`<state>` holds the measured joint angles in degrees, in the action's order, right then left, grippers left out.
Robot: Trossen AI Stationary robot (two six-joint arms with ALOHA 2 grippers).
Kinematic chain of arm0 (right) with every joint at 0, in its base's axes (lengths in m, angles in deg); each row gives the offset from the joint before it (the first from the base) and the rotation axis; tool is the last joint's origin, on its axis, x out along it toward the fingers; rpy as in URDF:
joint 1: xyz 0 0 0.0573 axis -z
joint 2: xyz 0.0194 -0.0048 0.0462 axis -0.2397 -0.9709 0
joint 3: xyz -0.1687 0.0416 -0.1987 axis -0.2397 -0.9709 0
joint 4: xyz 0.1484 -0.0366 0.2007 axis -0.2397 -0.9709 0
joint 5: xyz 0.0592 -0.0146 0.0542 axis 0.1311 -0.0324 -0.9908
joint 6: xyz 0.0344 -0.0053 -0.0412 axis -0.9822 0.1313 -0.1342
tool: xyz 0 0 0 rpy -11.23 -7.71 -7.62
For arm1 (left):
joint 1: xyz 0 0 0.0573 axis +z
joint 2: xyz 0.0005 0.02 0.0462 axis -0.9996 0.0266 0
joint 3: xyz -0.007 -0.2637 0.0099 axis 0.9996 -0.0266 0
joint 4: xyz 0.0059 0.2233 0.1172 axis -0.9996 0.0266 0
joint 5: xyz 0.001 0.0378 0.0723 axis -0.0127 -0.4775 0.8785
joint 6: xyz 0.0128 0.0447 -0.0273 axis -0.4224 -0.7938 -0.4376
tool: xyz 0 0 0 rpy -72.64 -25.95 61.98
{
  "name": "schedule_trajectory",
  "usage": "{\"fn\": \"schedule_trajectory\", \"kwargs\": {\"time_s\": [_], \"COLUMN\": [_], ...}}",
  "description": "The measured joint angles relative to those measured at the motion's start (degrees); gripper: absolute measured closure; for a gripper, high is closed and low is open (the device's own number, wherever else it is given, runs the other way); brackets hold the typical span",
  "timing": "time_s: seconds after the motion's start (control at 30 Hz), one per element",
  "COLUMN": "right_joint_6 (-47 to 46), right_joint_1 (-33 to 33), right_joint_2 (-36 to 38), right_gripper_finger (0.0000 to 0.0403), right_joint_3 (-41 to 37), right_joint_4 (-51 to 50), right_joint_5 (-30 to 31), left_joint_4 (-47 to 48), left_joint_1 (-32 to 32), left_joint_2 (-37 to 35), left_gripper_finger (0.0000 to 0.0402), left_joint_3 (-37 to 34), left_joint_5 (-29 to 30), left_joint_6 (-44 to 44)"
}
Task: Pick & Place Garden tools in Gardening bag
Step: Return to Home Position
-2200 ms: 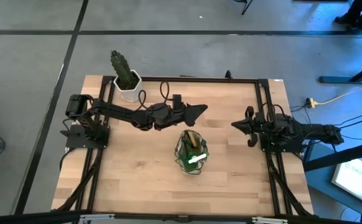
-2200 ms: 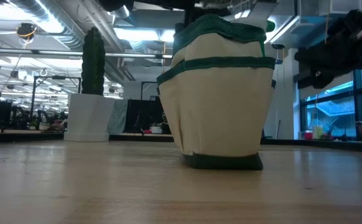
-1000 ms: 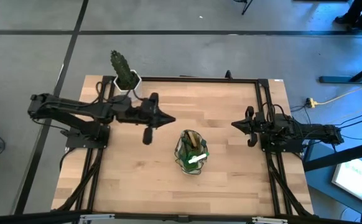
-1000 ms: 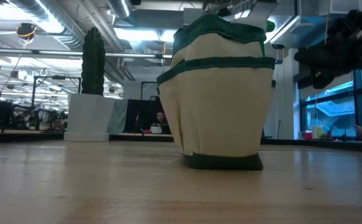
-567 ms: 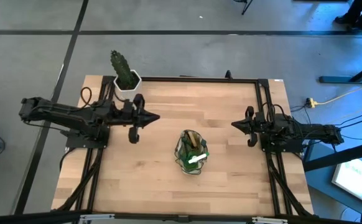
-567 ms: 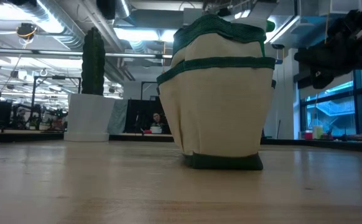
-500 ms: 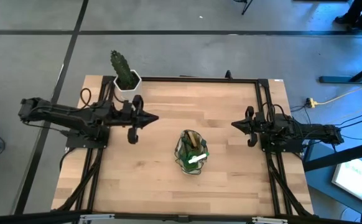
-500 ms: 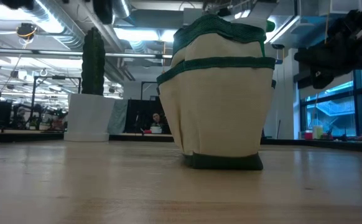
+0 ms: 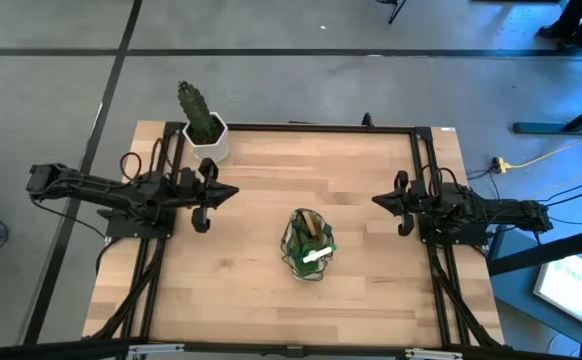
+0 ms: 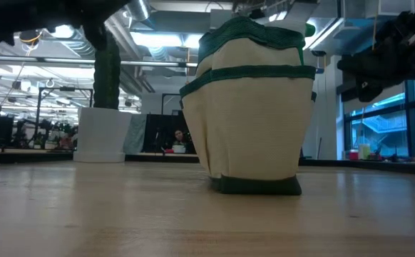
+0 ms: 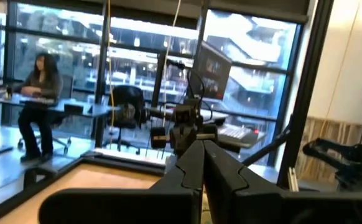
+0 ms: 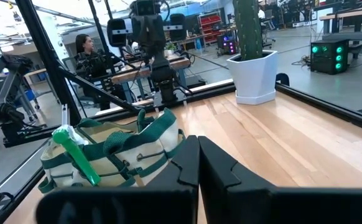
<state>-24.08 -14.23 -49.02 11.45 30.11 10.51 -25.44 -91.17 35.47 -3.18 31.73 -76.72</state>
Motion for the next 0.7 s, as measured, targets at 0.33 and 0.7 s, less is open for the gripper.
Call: {"fn": "schedule_trajectory", "kwargs": {"time_s": [0.33,0.7], "right_joint_6": [0.00,0.00], "right_joint_1": [0.02,0.00], "right_joint_2": [0.00,0.00], "right_gripper_finger": [0.0400,0.0400], "right_joint_3": [0.00,0.00], "right_joint_4": [0.00,0.00], "right_joint_5": [0.00,0.02], "left_joint_4": [-0.10,12.14], "left_joint_1": [0.06,0.05], "left_joint_2": [-8.42,-19.26], "left_gripper_finger": [0.0400,0.0400], "left_joint_3": [-8.04,-8.89], "left_joint_5": [0.36,-1.16], "left_joint_6": [1.47,-2.79]}}
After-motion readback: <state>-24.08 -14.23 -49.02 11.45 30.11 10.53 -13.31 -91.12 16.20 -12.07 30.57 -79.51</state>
